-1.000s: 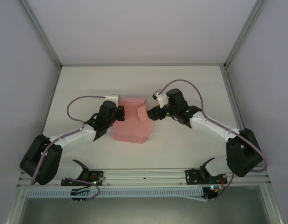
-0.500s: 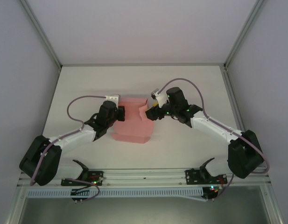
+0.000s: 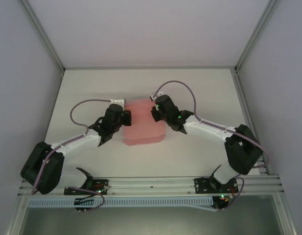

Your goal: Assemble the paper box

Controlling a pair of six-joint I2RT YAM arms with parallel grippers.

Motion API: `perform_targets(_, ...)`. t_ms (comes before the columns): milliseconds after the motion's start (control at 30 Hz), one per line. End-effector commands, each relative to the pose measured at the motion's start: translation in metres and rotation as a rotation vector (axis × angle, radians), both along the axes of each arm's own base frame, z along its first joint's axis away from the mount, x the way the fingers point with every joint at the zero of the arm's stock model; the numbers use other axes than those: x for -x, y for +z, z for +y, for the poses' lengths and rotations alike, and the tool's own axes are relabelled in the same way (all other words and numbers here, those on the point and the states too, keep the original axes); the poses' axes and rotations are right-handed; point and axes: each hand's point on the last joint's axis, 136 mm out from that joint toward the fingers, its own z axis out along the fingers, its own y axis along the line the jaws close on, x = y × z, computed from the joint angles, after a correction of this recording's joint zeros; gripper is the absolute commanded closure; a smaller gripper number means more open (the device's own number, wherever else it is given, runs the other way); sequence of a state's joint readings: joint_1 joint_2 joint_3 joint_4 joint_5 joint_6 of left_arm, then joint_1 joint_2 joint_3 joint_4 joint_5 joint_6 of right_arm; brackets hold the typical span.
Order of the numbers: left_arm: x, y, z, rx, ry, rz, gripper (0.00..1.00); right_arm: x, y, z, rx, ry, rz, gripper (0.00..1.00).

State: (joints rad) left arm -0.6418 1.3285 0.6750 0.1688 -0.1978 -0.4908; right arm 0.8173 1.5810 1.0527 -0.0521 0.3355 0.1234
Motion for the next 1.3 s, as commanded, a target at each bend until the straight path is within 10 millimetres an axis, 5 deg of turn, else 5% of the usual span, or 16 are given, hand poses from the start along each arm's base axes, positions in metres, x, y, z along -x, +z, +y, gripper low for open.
perform_targets(0, -0.010, 0.002, 0.014, -0.002, 0.145, 0.028, 1.00, -0.021, 0.010, -0.038, 0.147, -0.310, -0.108, 0.97)
perform_targets(167, -0.010, -0.023, 0.057, -0.111, 0.380, 0.143, 1.00, -0.025, 0.004, -0.080, 0.366, -0.562, -0.155, 1.00)
perform_targets(400, 0.001, -0.044, 0.126, -0.225, 0.608, 0.225, 1.00, -0.024, 0.009, -0.112, 0.445, -0.668, -0.212, 1.00)
perform_targets(533, 0.003, -0.040, 0.134, -0.259, 0.637, 0.215, 1.00, -0.024, 0.011, -0.117, 0.463, -0.683, -0.220, 0.99)
perform_targets(733, -0.013, -0.025, 0.088, -0.151, 0.406, 0.158, 1.00, -0.028, 0.004, -0.095, 0.339, -0.623, -0.196, 0.91)
perform_targets(867, -0.020, -0.001, 0.037, -0.029, 0.165, 0.078, 1.00, -0.026, -0.001, -0.033, 0.146, -0.334, -0.123, 0.71)
perform_targets(1067, -0.024, 0.015, 0.014, -0.004, 0.058, 0.048, 1.00, 0.009, 0.028, 0.041, -0.209, 0.068, -0.032, 0.05)
perform_targets(1167, -0.025, 0.018, 0.010, -0.034, 0.019, 0.042, 1.00, 0.026, 0.051, 0.045, -0.339, 0.135, -0.041, 0.00)
perform_targets(1267, -0.028, 0.022, 0.003, -0.102, -0.063, 0.024, 1.00, 0.036, 0.069, 0.029, -0.421, 0.104, -0.069, 0.00)
